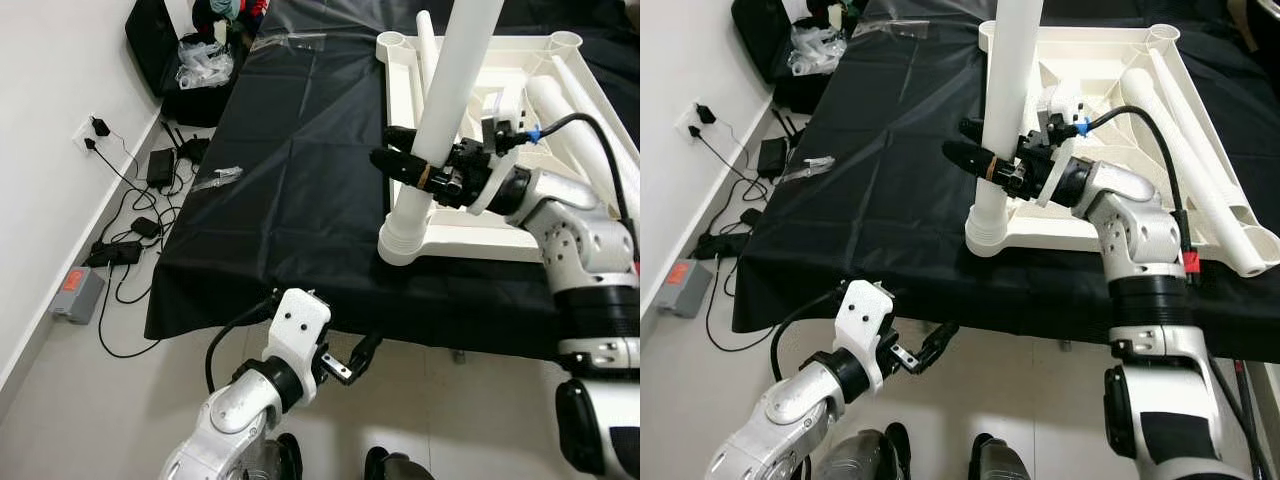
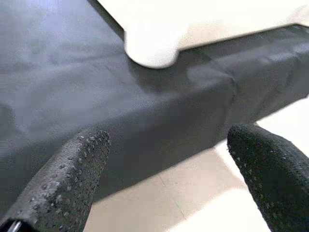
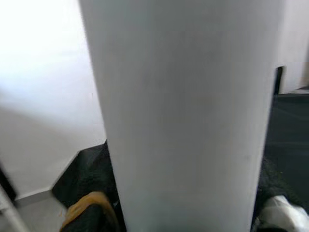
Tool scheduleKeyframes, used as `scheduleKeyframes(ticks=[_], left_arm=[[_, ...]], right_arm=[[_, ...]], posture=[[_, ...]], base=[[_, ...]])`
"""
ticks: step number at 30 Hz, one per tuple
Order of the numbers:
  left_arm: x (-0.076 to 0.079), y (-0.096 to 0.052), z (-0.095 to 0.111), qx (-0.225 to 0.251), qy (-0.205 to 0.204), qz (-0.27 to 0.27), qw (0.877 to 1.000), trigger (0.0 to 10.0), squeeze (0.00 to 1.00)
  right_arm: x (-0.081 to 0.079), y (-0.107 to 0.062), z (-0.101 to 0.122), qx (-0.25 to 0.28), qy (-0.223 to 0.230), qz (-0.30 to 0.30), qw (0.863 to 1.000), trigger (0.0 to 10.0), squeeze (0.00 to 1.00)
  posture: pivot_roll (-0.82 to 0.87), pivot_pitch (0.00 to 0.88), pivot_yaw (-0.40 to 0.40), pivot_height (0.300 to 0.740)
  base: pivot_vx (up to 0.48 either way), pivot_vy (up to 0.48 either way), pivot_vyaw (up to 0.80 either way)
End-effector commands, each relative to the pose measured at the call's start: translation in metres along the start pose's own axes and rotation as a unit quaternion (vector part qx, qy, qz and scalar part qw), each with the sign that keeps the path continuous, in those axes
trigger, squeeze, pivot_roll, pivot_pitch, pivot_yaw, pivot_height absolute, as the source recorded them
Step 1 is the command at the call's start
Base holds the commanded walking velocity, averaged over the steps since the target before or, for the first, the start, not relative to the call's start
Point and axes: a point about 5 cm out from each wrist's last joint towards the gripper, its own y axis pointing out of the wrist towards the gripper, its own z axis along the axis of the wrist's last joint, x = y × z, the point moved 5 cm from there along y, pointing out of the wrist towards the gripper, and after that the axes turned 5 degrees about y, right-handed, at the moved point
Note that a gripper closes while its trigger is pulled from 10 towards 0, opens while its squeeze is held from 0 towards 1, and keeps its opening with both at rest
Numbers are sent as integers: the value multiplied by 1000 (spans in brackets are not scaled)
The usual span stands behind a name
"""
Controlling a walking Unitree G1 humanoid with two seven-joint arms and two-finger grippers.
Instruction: Building children table
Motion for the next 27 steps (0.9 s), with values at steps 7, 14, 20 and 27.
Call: scheduleKeyframes(ticks=[7, 14, 20, 27], left_arm=[[-21, 0, -9, -17, 13, 39, 999, 10000, 0], [-30, 0, -9, -20, 17, 54, 998, 10000, 0], [-24, 0, -11, -21, 12, 51, 998, 10000, 0], [-18, 0, -12, -22, 10, 42, 999, 10000, 0]], right_arm=[[-9, -3, -19, -9, -1, -43, 999, 0, 0], [-11, -15, -32, -34, -33, -145, 988, 0, 0], [-2, -24, -38, -35, -36, -246, 968, 0, 0], [16, -39, -39, -20, -62, -390, 919, 0, 0]], posture=[[143, 253, 0, 740], [136, 253, 4, 740], [132, 254, 16, 740], [140, 256, 11, 740]], base=[[0, 0, 0], [0, 0, 0], [0, 0, 0], [0, 0, 0]])
